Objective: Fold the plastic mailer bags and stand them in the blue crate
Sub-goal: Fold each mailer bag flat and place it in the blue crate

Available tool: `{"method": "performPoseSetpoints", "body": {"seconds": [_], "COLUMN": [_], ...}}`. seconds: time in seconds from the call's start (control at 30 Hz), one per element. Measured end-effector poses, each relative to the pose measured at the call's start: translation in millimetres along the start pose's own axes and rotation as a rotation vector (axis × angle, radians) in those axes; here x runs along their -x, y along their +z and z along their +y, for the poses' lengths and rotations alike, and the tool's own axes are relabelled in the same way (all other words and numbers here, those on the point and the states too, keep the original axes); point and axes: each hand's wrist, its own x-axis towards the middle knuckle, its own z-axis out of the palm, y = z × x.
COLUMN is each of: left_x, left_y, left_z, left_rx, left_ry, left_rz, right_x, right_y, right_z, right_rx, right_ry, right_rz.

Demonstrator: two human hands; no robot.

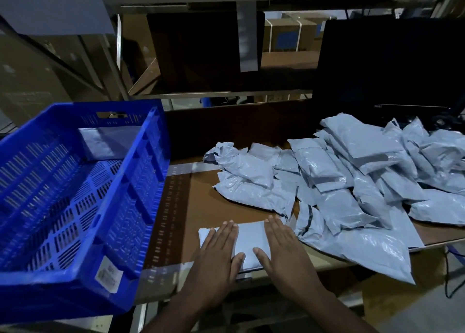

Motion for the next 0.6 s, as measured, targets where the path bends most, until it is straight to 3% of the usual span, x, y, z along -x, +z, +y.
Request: {"method": "performPoseSetpoints", "body": {"seconds": [0.23, 0.43, 0.6], "left_x": [-0.1, -2.0, 7.9], "left_y": [0.1, -8.6, -19.6], "left_z": [2.7, -0.5, -3.9], "left_rx": [0.069, 0.171, 0.293], "left_ry": [-0.04, -0.06, -0.081], "left_rz": [0.029, 0.047, 0.043], "right_x": [6.0, 28.6, 32.4], "right_y": [-9.8, -23.2, -26.6], "right_z": [2.7, 7.9, 11.1], "right_rx": [-0.121, -0.116, -0.227], "right_ry": [0.027, -0.148, -0.126], "right_rz": [-0.07, -0.157, -0.162]}}
